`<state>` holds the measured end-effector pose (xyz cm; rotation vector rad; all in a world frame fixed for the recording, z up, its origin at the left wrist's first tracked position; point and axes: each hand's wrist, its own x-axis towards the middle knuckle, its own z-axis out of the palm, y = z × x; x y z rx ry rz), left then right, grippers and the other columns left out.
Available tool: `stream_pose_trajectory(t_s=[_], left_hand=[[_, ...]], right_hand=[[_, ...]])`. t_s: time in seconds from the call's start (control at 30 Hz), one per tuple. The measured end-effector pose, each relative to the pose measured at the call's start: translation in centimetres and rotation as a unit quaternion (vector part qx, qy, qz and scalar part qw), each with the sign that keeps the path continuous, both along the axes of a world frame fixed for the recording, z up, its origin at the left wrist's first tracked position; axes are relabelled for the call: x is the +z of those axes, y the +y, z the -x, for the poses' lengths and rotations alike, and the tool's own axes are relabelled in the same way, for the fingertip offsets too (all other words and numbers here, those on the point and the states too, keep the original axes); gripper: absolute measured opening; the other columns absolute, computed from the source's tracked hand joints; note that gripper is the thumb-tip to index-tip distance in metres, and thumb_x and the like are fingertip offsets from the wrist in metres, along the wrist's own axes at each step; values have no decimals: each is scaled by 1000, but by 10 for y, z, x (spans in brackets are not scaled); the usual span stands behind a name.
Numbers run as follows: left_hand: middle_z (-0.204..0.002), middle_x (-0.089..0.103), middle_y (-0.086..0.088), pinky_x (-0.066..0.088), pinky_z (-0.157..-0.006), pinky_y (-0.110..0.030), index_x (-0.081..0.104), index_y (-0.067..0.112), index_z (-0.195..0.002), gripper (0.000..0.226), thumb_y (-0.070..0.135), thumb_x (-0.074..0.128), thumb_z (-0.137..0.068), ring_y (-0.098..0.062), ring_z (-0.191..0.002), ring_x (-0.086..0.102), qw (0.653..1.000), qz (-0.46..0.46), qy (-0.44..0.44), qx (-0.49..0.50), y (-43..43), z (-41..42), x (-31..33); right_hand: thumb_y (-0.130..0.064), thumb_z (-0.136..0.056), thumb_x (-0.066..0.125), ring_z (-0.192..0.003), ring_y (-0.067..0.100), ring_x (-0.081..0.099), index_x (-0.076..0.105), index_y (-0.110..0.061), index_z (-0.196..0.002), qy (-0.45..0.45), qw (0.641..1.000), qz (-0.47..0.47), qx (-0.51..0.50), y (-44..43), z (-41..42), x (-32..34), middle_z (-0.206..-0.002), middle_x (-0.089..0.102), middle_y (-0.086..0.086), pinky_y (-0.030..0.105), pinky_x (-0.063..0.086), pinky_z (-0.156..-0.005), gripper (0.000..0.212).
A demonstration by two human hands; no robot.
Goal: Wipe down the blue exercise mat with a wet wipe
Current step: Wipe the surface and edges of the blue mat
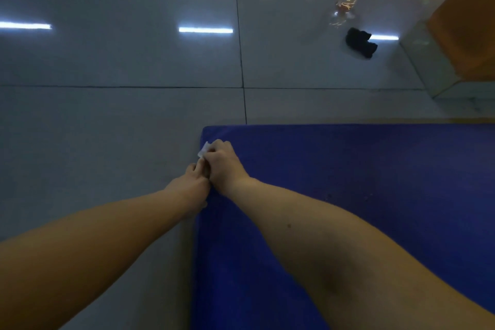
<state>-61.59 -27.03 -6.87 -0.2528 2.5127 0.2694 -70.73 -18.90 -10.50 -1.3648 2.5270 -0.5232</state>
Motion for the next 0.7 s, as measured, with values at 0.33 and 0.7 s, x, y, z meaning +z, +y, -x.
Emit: stream_pose_trajectory(t_s=[0.33, 0.7], left_hand=[[-162, -12, -20, 34, -118, -40, 2, -1, -157, 88, 31, 60, -99, -34, -148, 15, 1000, 6, -4, 21, 0, -1, -5], [-162, -10, -20, 34, -118, -39, 7, -1, -156, 84, 29, 60, -99, -33, -148, 15, 1000, 12, -2, 17, 2, 1, -2]], right_hand=[[-4, -98, 47, -115, 32, 49, 66, -3, -112, 120, 961, -126, -215, 116, 125, -6, -123, 55, 19, 34, 39, -94, 23], [-4, -91, 52, -111, 29, 41, 53, 1, -136, 33, 933, -55, -354, 96, 93, 4, -133, 47, 14, 31, 40, -93, 45]])
